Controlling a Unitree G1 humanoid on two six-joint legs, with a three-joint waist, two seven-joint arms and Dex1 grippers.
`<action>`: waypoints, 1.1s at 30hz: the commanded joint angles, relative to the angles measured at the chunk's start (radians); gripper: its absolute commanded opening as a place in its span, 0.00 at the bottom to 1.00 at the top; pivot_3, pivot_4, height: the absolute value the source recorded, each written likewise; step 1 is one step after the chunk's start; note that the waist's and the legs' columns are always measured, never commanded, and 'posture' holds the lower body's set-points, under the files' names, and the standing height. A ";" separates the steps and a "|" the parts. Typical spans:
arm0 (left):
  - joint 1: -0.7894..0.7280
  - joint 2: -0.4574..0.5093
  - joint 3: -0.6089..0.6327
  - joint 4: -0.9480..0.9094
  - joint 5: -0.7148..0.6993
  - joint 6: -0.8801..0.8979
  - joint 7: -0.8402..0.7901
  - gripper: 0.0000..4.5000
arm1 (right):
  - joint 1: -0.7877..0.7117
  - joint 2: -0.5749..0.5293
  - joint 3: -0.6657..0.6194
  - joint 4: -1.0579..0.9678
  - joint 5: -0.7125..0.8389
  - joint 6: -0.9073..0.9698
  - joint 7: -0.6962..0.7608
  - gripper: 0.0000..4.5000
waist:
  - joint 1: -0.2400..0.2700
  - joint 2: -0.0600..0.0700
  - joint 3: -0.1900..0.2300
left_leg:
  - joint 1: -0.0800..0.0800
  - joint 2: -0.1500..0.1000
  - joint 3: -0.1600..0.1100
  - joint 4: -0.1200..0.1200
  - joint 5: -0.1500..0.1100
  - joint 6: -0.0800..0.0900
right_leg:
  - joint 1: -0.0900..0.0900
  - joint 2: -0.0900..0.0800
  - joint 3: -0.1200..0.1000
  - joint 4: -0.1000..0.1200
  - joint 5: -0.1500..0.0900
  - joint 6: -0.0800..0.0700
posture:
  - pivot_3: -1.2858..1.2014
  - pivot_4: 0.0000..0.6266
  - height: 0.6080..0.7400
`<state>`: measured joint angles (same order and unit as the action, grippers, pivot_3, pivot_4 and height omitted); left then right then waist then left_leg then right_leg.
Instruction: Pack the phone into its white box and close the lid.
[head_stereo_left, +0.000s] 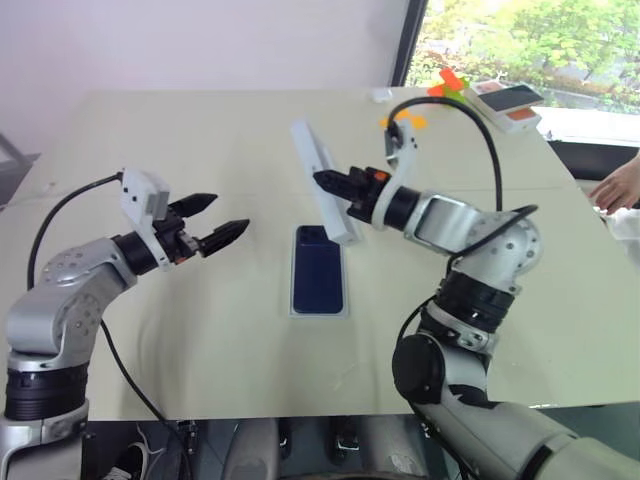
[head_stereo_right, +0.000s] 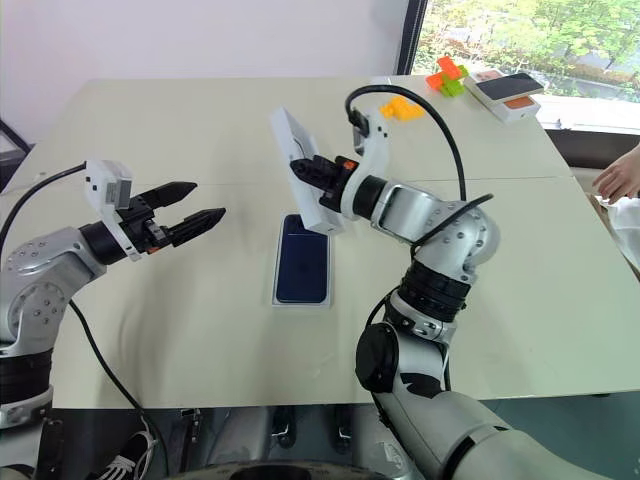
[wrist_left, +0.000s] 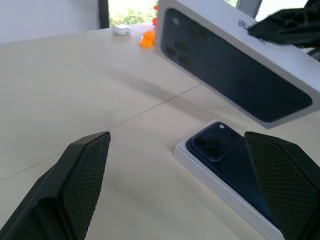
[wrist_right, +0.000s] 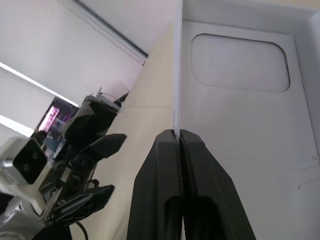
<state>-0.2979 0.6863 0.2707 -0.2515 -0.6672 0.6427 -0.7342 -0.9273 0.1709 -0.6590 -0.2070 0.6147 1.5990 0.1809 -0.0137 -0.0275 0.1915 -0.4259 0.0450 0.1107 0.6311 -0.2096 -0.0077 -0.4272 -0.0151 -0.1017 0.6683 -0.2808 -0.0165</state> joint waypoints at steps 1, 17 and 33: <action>0.001 0.005 0.038 -0.037 -0.027 -0.003 0.003 1.00 | -0.033 0.124 -0.025 -0.006 0.061 0.015 -0.030 0.01 | -0.002 0.000 0.000 | 0.000 0.000 0.000 0.000 0.000 0.000 | 0.000 0.000 0.000 0.000 0.000 0.000 | 0.52 0.24 0.98; 0.019 -0.003 0.052 -0.063 -0.069 0.020 0.034 1.00 | -0.015 0.160 -0.053 0.070 0.230 0.015 -0.203 0.01 | -0.004 0.000 0.000 | 0.000 0.001 0.000 -0.001 0.000 0.000 | -0.001 0.001 0.000 0.001 0.000 0.000 | 0.52 0.24 0.98; 0.016 -0.009 0.036 -0.061 -0.072 0.018 0.037 1.00 | -0.041 0.215 -0.149 0.201 0.555 -0.095 -0.482 0.01 | -0.006 0.000 0.000 | 0.000 0.001 0.000 -0.001 0.000 0.000 | -0.001 0.002 0.000 0.001 -0.001 0.001 | 0.52 0.24 0.98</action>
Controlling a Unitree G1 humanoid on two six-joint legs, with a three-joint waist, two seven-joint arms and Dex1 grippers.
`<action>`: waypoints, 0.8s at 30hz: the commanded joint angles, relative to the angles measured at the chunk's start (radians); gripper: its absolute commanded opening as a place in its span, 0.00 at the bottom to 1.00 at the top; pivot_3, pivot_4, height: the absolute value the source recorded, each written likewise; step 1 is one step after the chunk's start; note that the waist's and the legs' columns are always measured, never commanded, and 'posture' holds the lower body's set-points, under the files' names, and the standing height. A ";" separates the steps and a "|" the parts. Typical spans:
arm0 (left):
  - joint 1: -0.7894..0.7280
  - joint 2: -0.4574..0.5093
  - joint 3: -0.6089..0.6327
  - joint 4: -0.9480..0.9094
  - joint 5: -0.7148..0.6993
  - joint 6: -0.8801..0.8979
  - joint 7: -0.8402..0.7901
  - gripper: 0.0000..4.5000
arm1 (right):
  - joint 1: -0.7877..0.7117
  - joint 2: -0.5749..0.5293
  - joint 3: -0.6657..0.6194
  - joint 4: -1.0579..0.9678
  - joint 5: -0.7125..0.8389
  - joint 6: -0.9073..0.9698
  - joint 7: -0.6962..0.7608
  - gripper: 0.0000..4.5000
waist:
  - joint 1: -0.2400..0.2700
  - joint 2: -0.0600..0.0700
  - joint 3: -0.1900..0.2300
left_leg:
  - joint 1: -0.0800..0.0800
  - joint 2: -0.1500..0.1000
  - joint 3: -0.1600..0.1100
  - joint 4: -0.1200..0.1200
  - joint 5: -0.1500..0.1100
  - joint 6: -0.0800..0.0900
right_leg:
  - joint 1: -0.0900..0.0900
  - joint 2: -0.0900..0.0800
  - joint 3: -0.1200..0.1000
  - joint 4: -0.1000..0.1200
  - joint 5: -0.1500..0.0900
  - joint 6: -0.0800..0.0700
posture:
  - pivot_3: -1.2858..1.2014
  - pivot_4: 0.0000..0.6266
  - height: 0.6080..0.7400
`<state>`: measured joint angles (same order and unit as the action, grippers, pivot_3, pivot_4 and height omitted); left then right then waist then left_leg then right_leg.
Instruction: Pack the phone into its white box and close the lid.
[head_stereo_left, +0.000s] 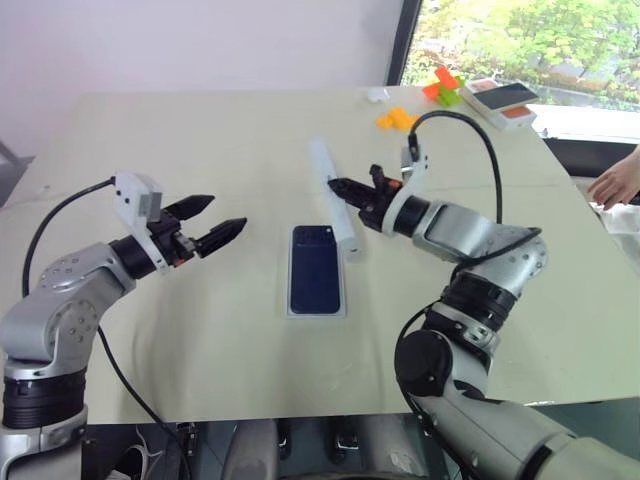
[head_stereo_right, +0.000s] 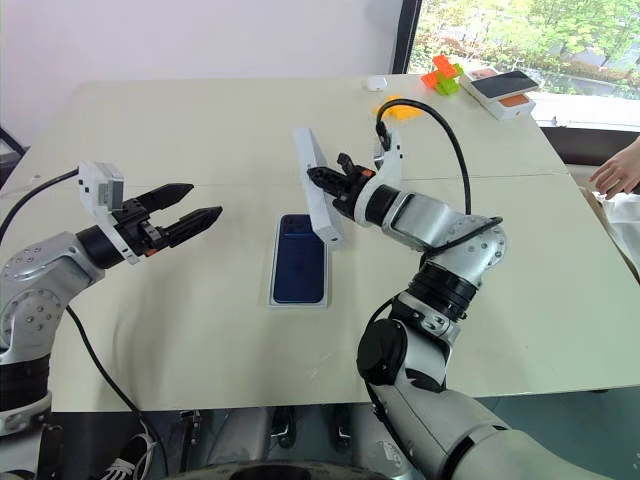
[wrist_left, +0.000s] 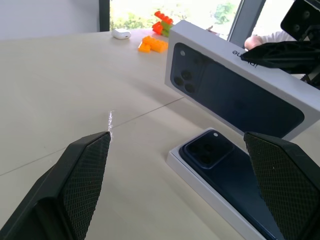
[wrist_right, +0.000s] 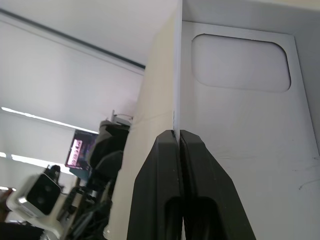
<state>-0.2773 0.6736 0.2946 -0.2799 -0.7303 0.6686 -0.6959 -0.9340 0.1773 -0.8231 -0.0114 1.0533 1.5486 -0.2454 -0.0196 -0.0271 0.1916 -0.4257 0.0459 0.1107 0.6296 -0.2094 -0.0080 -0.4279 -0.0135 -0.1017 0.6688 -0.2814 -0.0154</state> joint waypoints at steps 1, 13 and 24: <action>-0.005 0.003 0.011 -0.033 -0.009 -0.007 0.000 1.00 | -0.027 0.204 0.028 0.015 0.152 -0.062 -0.080 0.01 | 0.000 0.000 0.000 | 0.000 0.000 0.000 0.000 0.000 0.000 | 0.000 0.000 0.000 0.000 0.000 0.000 | 0.52 0.24 0.98; 0.007 0.006 0.020 -0.044 -0.017 -0.005 0.000 1.00 | 0.133 0.134 0.348 0.041 0.520 -0.264 -0.261 0.01 | 0.000 0.000 0.000 | 0.000 0.000 0.000 0.000 0.000 0.000 | 0.000 0.000 0.000 -0.001 -0.002 0.003 | 0.52 0.24 0.98; 0.055 0.025 0.071 -0.092 -0.033 -0.003 0.005 1.00 | 0.290 0.085 0.597 0.097 0.551 -0.415 -0.233 0.01 | 0.000 0.000 0.000 | -0.001 0.000 0.000 -0.001 0.000 0.000 | 0.000 0.000 0.000 -0.002 -0.002 0.004 | 0.52 0.24 0.98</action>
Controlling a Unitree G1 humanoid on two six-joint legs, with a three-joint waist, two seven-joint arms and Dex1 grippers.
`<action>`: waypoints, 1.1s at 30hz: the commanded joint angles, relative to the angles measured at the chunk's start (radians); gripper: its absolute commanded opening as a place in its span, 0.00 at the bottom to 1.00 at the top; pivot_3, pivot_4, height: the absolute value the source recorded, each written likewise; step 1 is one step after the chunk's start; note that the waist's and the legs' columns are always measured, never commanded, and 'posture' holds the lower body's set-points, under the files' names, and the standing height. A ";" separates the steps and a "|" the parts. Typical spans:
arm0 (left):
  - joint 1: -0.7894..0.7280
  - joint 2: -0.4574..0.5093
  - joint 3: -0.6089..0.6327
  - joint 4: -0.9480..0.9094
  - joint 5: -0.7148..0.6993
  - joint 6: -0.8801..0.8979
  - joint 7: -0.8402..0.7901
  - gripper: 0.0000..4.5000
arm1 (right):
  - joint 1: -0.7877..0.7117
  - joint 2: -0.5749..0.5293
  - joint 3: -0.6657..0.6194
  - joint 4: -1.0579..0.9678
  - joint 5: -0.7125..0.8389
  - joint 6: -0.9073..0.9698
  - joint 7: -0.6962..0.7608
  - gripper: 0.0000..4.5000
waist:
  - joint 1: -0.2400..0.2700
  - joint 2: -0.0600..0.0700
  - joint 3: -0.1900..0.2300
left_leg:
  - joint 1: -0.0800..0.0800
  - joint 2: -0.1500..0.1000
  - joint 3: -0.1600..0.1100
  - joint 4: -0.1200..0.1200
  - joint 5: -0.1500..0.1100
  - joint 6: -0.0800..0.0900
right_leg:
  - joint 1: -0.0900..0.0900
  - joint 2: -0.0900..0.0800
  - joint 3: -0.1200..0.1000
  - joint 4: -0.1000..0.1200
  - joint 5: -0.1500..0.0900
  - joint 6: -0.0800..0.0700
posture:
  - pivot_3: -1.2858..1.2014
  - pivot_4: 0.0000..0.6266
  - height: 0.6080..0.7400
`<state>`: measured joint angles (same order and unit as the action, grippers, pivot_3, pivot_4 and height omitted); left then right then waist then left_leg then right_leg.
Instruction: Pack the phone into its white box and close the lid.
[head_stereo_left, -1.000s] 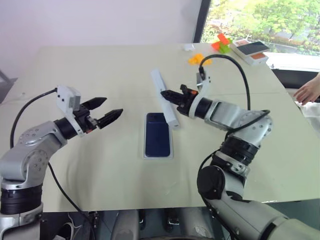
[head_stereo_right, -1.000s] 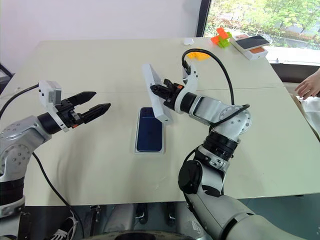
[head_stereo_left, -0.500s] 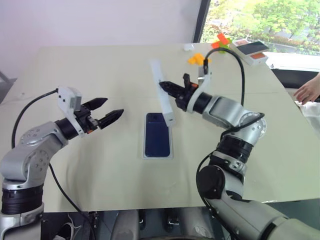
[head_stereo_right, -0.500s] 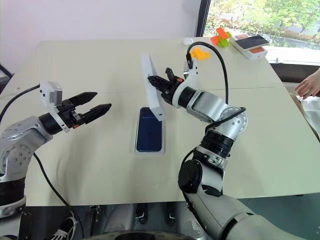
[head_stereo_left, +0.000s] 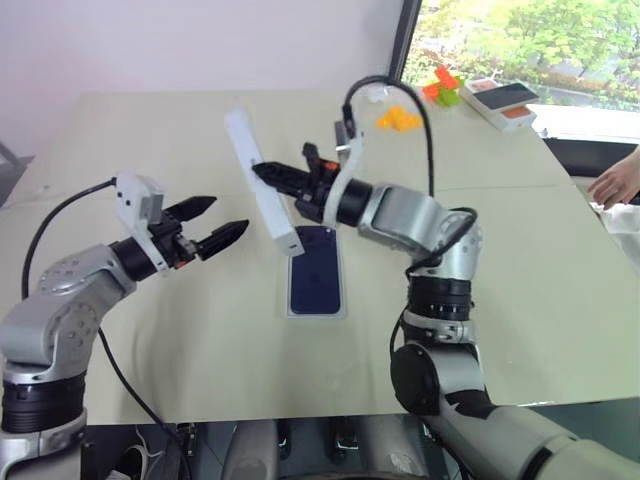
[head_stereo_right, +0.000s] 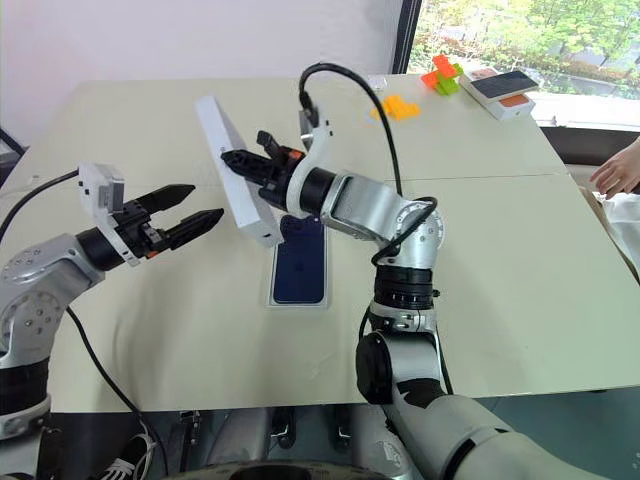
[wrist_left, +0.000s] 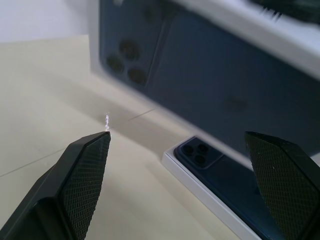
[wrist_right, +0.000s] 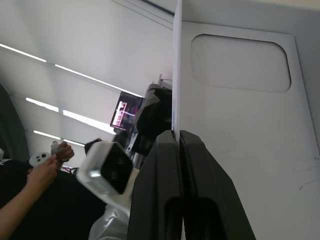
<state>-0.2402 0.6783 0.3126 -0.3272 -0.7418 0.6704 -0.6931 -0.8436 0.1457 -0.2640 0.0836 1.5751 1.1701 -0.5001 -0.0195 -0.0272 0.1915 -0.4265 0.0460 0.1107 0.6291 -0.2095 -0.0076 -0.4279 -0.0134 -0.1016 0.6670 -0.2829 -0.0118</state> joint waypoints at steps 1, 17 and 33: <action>0.029 0.022 0.062 -0.051 -0.025 -0.005 -0.001 1.00 | 0.209 0.116 0.054 0.009 0.031 -0.045 0.017 0.01 | 0.001 -0.003 -0.003 | 0.000 0.000 0.000 0.000 0.000 0.000 | 0.000 0.000 0.000 0.000 0.000 0.000 | 0.52 0.24 0.98; 0.126 0.059 0.110 -0.097 -0.103 0.019 -0.035 1.00 | 0.278 0.077 0.175 -0.024 0.094 -0.270 -0.065 0.01 | 0.004 -0.001 -0.004 | 0.001 0.000 0.001 0.000 -0.001 0.001 | 0.001 0.000 0.001 -0.003 0.001 0.002 | 0.52 0.24 0.98; 0.120 0.046 0.091 -0.096 -0.106 0.026 -0.026 1.00 | 0.272 0.090 0.266 -0.045 0.159 -0.469 -0.217 0.01 | 0.004 -0.001 -0.004 | 0.001 0.000 0.001 0.000 -0.001 0.001 | 0.001 0.000 0.001 -0.003 0.001 0.002 | 0.52 0.24 0.98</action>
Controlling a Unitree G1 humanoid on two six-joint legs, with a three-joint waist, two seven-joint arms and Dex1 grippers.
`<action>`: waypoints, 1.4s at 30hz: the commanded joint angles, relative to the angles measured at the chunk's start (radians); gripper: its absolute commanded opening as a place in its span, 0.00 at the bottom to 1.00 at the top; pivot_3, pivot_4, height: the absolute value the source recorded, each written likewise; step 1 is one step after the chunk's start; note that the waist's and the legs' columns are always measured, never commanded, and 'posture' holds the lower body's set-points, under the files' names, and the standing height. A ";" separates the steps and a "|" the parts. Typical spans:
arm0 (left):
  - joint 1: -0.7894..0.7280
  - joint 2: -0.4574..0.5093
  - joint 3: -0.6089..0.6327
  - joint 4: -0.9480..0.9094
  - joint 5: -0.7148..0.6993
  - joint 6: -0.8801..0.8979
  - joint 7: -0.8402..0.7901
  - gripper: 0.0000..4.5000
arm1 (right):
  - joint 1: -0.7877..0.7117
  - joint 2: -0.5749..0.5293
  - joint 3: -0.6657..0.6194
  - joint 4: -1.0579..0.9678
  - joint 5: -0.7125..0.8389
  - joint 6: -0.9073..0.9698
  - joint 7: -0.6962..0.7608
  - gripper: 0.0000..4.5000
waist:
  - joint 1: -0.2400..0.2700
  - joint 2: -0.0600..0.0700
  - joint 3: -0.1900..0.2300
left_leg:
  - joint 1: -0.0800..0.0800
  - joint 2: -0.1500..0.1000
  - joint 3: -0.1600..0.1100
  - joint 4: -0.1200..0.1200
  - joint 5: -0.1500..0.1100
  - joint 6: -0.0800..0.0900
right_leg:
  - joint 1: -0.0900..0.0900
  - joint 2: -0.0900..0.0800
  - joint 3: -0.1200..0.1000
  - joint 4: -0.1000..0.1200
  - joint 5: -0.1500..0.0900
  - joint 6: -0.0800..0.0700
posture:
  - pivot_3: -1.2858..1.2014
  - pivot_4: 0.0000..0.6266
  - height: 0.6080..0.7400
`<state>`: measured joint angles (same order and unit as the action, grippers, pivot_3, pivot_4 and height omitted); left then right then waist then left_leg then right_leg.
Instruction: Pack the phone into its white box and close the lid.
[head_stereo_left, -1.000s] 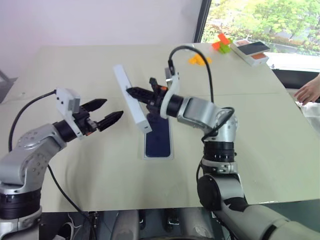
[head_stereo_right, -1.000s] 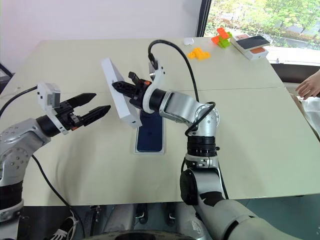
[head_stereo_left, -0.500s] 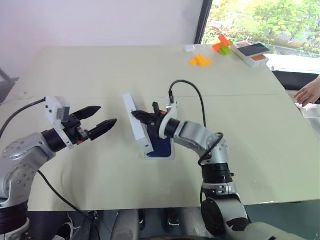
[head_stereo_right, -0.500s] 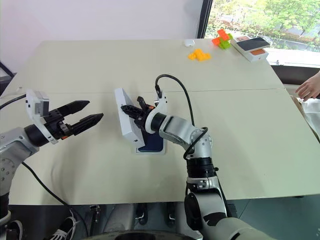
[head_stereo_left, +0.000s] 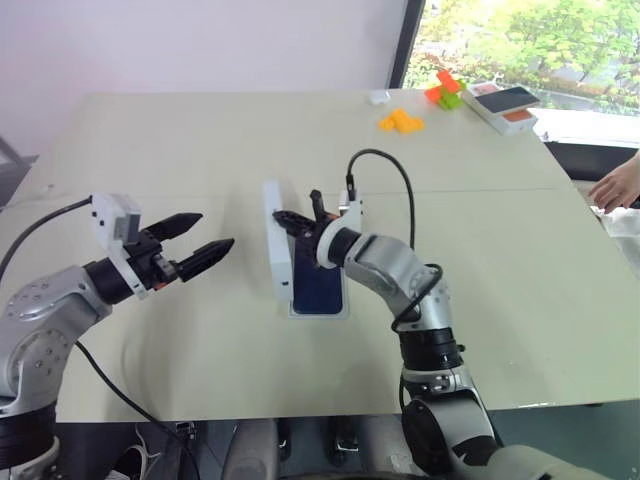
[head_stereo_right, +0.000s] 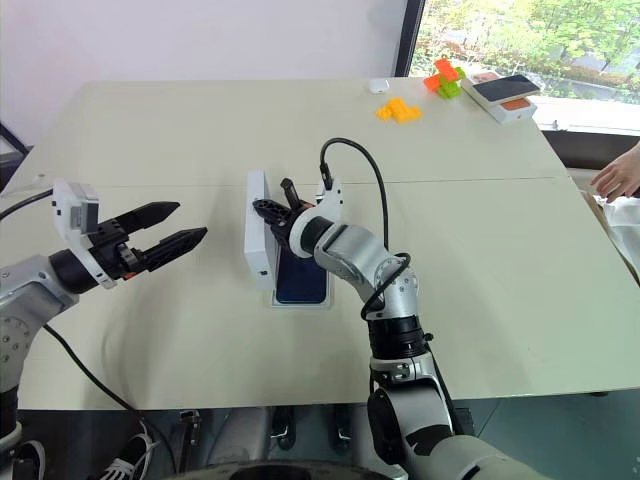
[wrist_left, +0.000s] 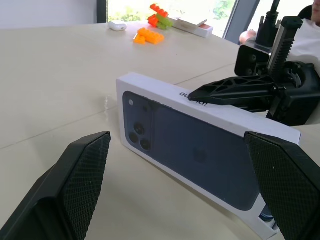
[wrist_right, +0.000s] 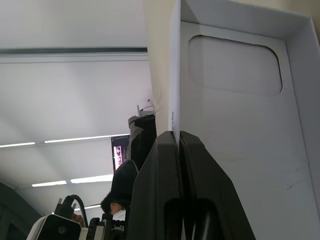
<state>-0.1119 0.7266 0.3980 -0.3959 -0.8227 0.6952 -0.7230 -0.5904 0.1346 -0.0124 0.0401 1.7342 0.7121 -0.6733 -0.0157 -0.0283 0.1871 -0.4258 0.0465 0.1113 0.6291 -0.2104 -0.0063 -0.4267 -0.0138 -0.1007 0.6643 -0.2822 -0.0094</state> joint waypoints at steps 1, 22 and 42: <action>-0.009 -0.003 0.005 -0.027 -0.022 0.000 0.007 1.00 | 0.022 0.095 0.020 -0.004 0.002 -0.011 -0.048 0.01 | 0.000 0.000 0.000 | 0.000 0.000 0.000 0.000 0.000 0.000 | 0.000 0.000 0.000 0.000 0.000 0.000 | 0.52 0.24 0.98; -0.043 -0.105 -0.164 0.074 0.108 -0.070 0.044 0.15 | 0.053 -0.007 0.038 -0.024 -0.051 0.070 -0.009 0.00 | 0.001 0.000 0.000 | 0.000 0.000 0.000 0.000 0.000 0.000 | 0.000 0.000 0.000 -0.001 0.000 0.000 | 0.52 0.24 0.98; -0.077 -0.162 -0.204 0.124 0.176 -0.107 0.045 0.00 | -0.026 -0.338 0.004 -0.127 -0.368 0.210 0.451 0.99 | 0.005 0.000 0.000 | -0.001 0.000 0.000 0.000 0.000 0.000 | -0.001 0.000 0.000 -0.001 0.000 0.000 | 0.52 0.24 0.98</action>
<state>-0.1751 0.5624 0.1748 -0.2635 -0.6507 0.6129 -0.6732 -0.5897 -0.1876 0.0204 -0.0367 1.3902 0.9202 -0.3123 -0.0104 -0.0280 0.1876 -0.4273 0.0462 0.1115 0.6288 -0.2106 -0.0059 -0.4275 -0.0136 -0.1008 0.6629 -0.2823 -0.0091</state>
